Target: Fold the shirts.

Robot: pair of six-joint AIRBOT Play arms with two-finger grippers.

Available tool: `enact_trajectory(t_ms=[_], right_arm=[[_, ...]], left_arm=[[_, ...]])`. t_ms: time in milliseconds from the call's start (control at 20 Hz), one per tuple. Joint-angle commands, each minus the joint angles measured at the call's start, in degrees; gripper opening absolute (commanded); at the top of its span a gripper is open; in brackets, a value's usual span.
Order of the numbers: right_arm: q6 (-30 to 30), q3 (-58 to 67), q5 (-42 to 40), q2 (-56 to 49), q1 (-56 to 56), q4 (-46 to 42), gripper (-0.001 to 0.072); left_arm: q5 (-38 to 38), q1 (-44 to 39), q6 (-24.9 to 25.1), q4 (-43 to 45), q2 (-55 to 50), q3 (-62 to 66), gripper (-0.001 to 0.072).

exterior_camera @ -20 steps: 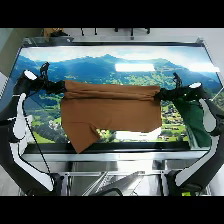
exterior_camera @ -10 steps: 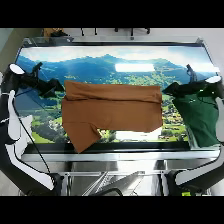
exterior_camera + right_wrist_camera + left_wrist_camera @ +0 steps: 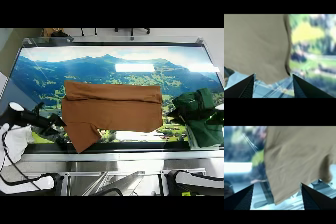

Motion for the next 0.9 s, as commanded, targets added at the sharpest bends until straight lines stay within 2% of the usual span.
enact_trajectory(t_ms=[0, 150, 300, 350, 400, 450, 650, 800, 850], right_arm=[[0.6, -7.8, -3.7, 2.0, -0.9, -0.2, 0.053], [0.2, -8.0, -3.8, 1.6, -0.8, 0.1, 0.053], [-0.3, -8.0, -4.0, 1.5, -0.8, 0.0, 0.053], [-0.4, -8.0, -4.5, 1.2, -0.8, 0.0, 0.053], [-0.9, -8.0, -5.0, 0.9, -0.6, 0.0, 0.053], [-1.7, -8.0, -5.1, 0.3, -0.2, 0.2, 0.053], [-3.1, -8.0, -7.3, -2.9, 4.9, 1.0, 0.0521], [-3.3, -8.0, -10.7, -4.9, 10.2, 4.7, 0.0515], [-4.2, -7.9, -10.8, -5.2, 11.7, 5.9, 0.0408]], left_arm=[[9.0, 0.2, 3.1, -3.5, 5.8, -11.7, 0.0637], [16.1, -3.8, 6.5, -12.1, 6.4, -15.3, 0.0637], [22.1, -8.5, 6.9, -16.6, 6.4, -14.8, 0.0636], [22.6, -9.9, 6.9, -16.6, 6.4, -13.6, 0.0563], [21.9, -10.9, 8.2, -16.4, 6.4, -12.4, 0.0225], [20.7, -11.7, 10.4, -16.4, 6.4, -10.9, 0.0023], [16.0, -12.1, 10.4, -15.7, 6.4, -7.1, 0.0018], [14.4, -12.1, 10.2, -14.9, 6.4, -6.6, 0.0017], [13.7, -11.9, 10.2, -14.4, 6.4, -6.5, 0.0017]])
